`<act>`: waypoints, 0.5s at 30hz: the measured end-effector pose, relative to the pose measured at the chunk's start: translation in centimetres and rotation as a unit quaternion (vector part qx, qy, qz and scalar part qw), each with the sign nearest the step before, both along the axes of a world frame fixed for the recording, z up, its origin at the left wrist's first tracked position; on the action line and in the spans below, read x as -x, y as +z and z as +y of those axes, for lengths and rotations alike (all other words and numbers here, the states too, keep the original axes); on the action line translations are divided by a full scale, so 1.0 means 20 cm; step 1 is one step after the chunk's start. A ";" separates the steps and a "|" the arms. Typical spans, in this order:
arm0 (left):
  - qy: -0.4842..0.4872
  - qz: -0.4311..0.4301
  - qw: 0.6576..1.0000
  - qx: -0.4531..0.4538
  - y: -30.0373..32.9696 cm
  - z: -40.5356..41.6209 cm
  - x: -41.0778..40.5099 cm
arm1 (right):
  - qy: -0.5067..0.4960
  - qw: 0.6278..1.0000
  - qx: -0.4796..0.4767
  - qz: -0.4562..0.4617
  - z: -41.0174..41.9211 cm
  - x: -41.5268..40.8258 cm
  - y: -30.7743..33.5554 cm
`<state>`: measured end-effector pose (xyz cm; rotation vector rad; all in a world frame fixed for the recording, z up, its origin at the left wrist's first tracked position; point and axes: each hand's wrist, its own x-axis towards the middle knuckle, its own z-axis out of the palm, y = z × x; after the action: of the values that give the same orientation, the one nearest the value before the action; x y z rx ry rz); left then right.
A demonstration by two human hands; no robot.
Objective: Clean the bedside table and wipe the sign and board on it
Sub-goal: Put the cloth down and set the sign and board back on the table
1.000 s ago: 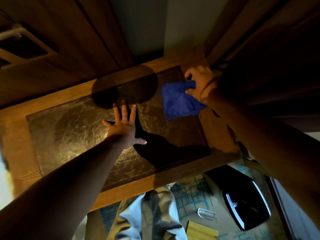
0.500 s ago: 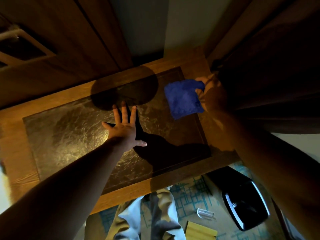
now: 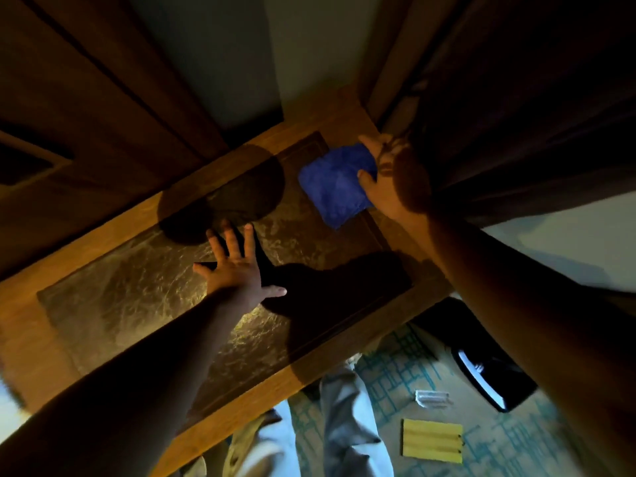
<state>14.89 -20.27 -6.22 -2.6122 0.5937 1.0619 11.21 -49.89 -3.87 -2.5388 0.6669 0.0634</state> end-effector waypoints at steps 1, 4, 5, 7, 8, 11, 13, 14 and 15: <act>-0.026 -0.007 0.999 -0.025 0.02 -0.01 0.00 | 0.006 1.000 0.000 -0.006 0.01 0.06 0.04; -0.127 -0.045 0.989 -0.065 0.10 -0.09 -0.06 | 0.012 0.999 0.001 -0.038 0.06 0.30 0.16; -0.156 -0.048 0.986 -0.037 0.13 -0.12 -0.09 | 0.005 0.999 0.006 -0.050 0.07 0.39 0.20; -0.202 -0.050 0.975 0.074 0.18 -0.19 -0.11 | -0.032 0.997 0.006 -0.075 0.12 0.57 0.28; -0.217 -0.045 0.965 0.140 0.20 -0.22 -0.09 | -0.056 0.995 0.013 -0.076 0.13 0.68 0.33; -0.233 0.003 0.925 0.299 0.24 -0.31 0.10 | -0.119 0.990 0.054 -0.056 0.21 1.05 0.45; -0.267 0.040 0.895 0.356 0.28 -0.39 0.28 | -0.153 0.984 0.079 -0.037 0.28 1.32 0.52; -0.284 0.061 0.880 0.376 0.31 -0.44 0.38 | -0.176 0.980 0.083 -0.030 0.31 1.46 0.53; -0.297 0.078 0.868 0.391 0.35 -0.49 0.47 | -0.206 0.975 0.081 -0.023 0.35 1.59 0.54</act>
<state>5.39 -30.04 0.71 -2.5749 2.0739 0.9348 -20.64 -42.94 6.89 -2.4881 1.2079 -0.2021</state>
